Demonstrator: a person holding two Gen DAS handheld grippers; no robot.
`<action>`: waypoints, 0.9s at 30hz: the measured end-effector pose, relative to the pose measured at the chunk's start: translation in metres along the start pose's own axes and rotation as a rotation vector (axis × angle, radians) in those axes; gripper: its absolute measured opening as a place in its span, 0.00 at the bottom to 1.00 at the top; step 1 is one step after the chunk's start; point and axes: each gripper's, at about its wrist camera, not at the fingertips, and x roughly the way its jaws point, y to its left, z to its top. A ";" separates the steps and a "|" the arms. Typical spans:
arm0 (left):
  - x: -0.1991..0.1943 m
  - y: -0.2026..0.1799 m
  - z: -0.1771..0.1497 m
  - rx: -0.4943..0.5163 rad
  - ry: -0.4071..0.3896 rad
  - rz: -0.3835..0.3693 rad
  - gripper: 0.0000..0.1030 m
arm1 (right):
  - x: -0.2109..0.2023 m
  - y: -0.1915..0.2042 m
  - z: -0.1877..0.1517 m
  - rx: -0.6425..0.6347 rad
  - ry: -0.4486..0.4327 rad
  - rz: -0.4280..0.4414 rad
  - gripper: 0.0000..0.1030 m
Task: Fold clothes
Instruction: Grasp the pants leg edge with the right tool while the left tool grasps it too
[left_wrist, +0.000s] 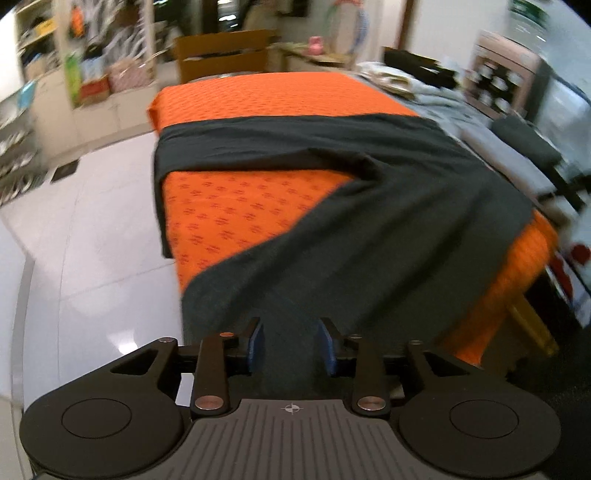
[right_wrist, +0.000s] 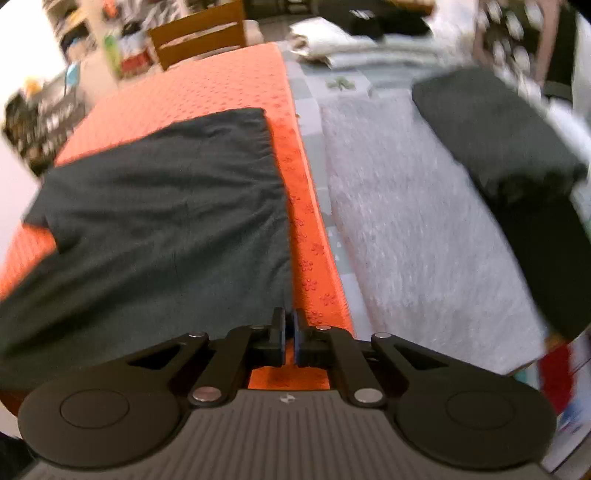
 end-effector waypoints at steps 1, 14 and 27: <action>-0.002 -0.004 -0.005 0.022 -0.005 -0.008 0.36 | -0.004 0.005 -0.002 -0.032 -0.014 0.006 0.07; -0.015 -0.034 -0.037 0.182 -0.069 -0.034 0.50 | -0.026 0.151 -0.043 -0.570 -0.081 0.345 0.27; -0.023 -0.042 -0.047 0.220 -0.128 0.042 0.58 | -0.010 0.274 -0.072 -1.017 -0.073 0.540 0.31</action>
